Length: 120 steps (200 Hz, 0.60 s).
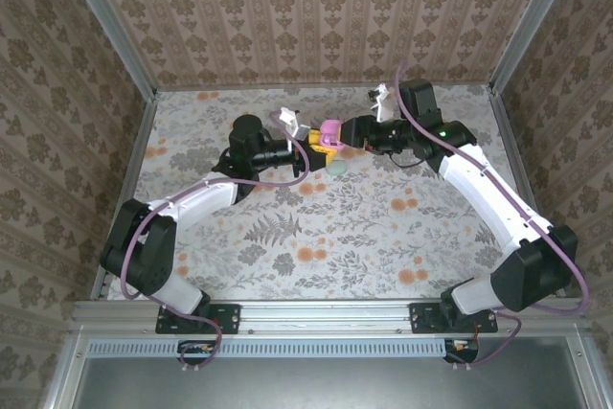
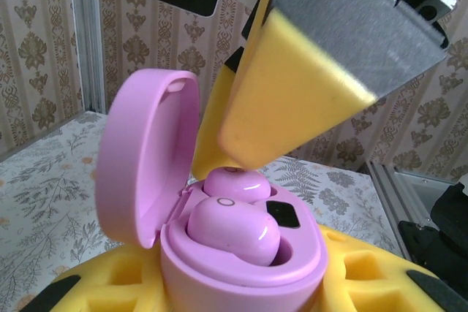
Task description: Insert wireless bluetooth earbuds into charging case
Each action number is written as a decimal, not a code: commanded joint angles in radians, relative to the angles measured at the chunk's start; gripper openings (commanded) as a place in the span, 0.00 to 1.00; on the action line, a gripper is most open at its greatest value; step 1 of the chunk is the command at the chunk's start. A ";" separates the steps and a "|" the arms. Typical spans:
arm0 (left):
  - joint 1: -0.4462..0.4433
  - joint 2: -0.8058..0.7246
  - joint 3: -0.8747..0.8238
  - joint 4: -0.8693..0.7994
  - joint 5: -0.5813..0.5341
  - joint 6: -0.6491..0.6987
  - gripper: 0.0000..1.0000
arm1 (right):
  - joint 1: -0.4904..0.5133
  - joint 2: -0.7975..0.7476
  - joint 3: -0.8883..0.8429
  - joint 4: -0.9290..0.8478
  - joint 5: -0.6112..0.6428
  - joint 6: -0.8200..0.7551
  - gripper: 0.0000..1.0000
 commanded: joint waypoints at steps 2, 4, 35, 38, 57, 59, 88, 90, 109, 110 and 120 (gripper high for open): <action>0.004 -0.018 0.035 0.045 0.009 -0.006 0.30 | -0.023 -0.085 -0.026 0.082 0.011 0.043 0.57; 0.004 -0.018 0.034 0.045 0.009 -0.005 0.30 | -0.024 -0.090 -0.029 0.088 0.013 0.048 0.57; 0.002 -0.017 0.037 0.038 0.013 0.004 0.30 | -0.074 -0.125 -0.066 0.159 0.050 0.132 0.59; 0.002 -0.017 0.038 0.037 0.014 0.005 0.30 | -0.078 -0.123 -0.066 0.165 0.050 0.137 0.59; 0.001 -0.022 0.042 0.023 0.018 0.015 0.30 | -0.090 -0.093 -0.045 0.169 0.046 0.186 0.60; 0.001 -0.021 0.042 0.022 0.018 0.016 0.30 | -0.091 -0.087 -0.041 0.169 0.044 0.189 0.60; -0.006 -0.026 0.046 0.004 0.019 0.027 0.30 | -0.092 0.014 0.025 0.185 -0.037 0.233 0.61; -0.006 -0.026 0.048 0.004 0.019 0.025 0.30 | -0.092 0.020 0.027 0.186 -0.040 0.234 0.61; -0.009 -0.029 0.049 -0.008 0.017 0.036 0.30 | -0.092 0.062 0.041 0.199 -0.051 0.251 0.61; -0.009 -0.029 0.049 -0.008 0.017 0.037 0.30 | -0.092 0.063 0.043 0.199 -0.051 0.251 0.61; -0.011 -0.031 0.049 -0.012 0.014 0.042 0.30 | -0.092 0.082 0.055 0.193 -0.053 0.255 0.61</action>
